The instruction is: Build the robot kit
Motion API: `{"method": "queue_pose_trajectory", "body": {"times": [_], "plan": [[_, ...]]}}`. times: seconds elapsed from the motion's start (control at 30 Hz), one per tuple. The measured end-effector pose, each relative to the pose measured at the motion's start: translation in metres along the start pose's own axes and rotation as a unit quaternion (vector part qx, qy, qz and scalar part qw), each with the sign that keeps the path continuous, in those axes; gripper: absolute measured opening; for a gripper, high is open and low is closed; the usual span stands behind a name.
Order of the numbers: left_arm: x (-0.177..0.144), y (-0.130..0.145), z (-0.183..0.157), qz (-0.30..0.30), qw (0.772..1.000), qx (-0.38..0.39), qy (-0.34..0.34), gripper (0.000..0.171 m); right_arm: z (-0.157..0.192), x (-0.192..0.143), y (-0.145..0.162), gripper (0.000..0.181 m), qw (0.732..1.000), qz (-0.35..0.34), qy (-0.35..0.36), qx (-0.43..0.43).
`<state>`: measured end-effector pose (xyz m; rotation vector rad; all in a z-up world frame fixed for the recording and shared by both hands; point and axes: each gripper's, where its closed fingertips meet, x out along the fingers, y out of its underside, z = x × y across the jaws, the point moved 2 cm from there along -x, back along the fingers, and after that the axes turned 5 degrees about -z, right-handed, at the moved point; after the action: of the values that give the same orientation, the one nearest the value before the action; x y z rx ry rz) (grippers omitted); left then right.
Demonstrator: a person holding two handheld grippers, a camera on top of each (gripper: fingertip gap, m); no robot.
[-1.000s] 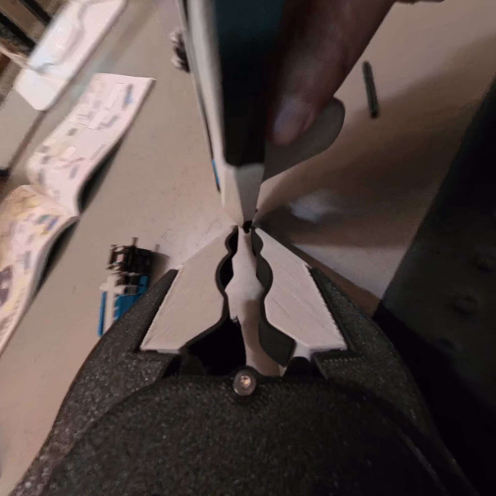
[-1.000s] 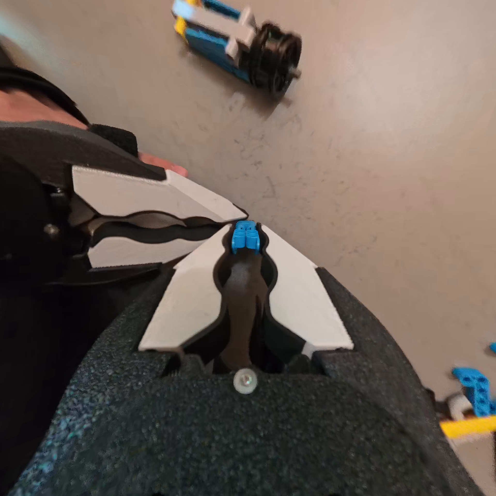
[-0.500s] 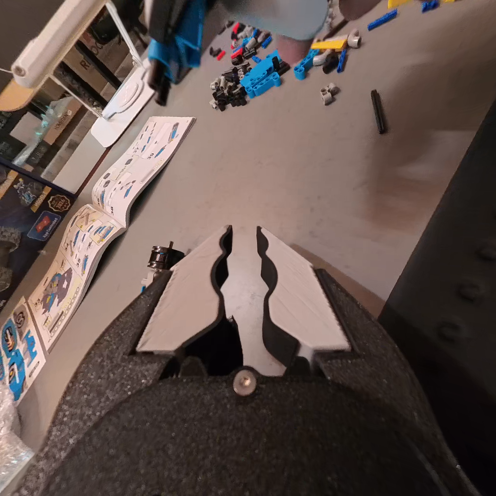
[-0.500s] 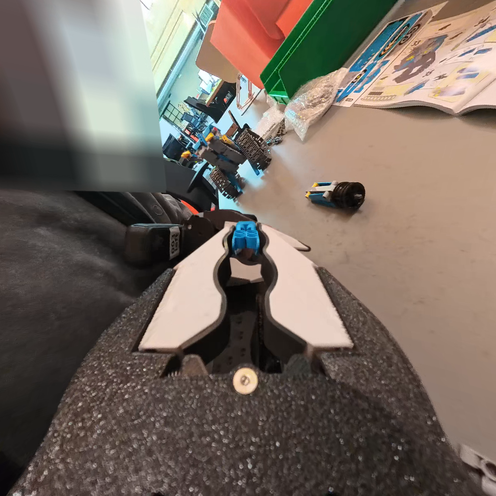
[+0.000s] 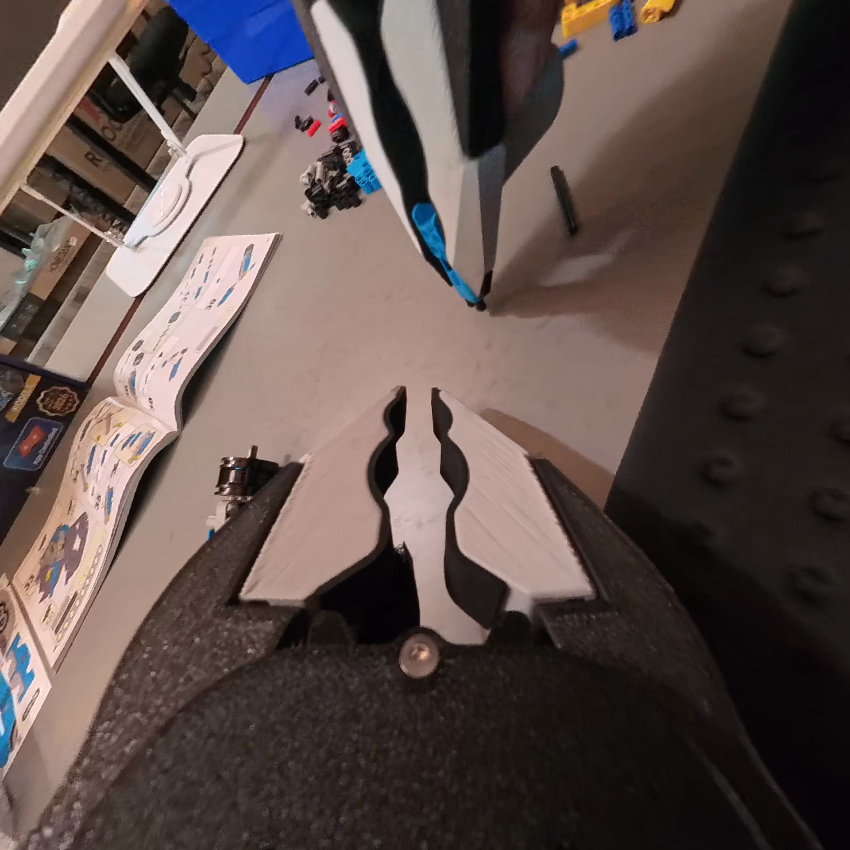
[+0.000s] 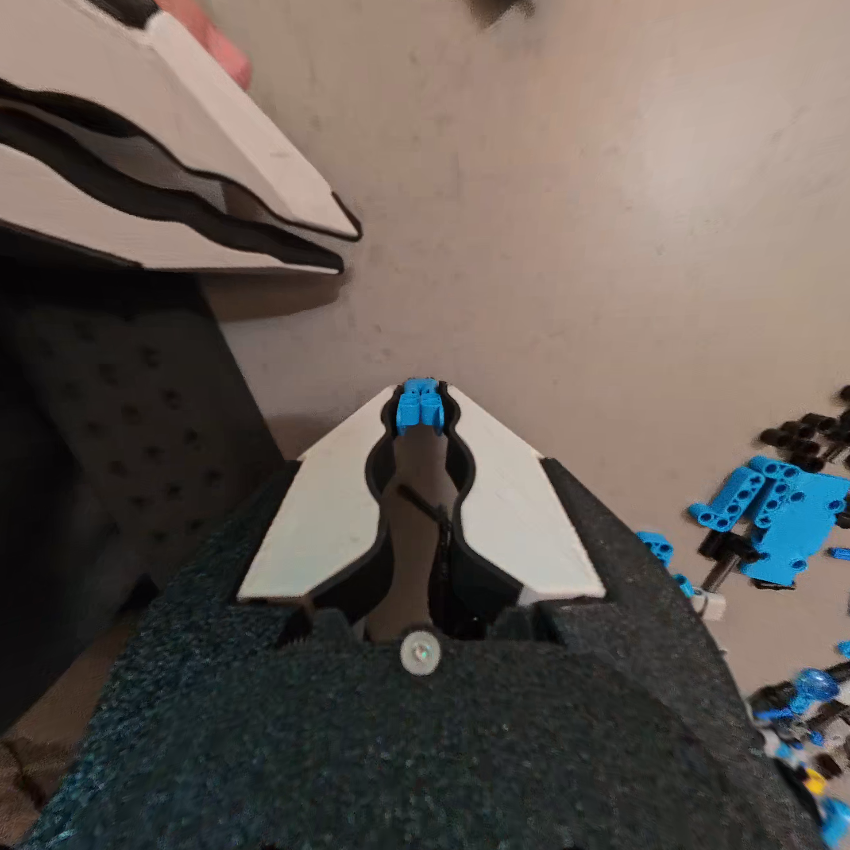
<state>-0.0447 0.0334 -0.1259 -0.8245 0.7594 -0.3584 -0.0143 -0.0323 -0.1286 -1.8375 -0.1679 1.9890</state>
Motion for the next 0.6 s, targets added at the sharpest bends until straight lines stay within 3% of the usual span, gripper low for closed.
{"method": "queue_pose_trajectory", "body": {"times": [0.23, 0.6], "plan": [[0.004, 0.004, -0.008, 0.014, 1.000, 0.004, 0.026, 0.010, 0.000, 0.005, 0.001, 0.015, 0.995, 0.096, 0.019, -0.035], [0.004, 0.005, -0.010, 0.013, 0.999, -0.011, 0.041, 0.010, 0.000, 0.013, 0.008, 0.015, 0.994, 0.106, 0.032, -0.009]]}}
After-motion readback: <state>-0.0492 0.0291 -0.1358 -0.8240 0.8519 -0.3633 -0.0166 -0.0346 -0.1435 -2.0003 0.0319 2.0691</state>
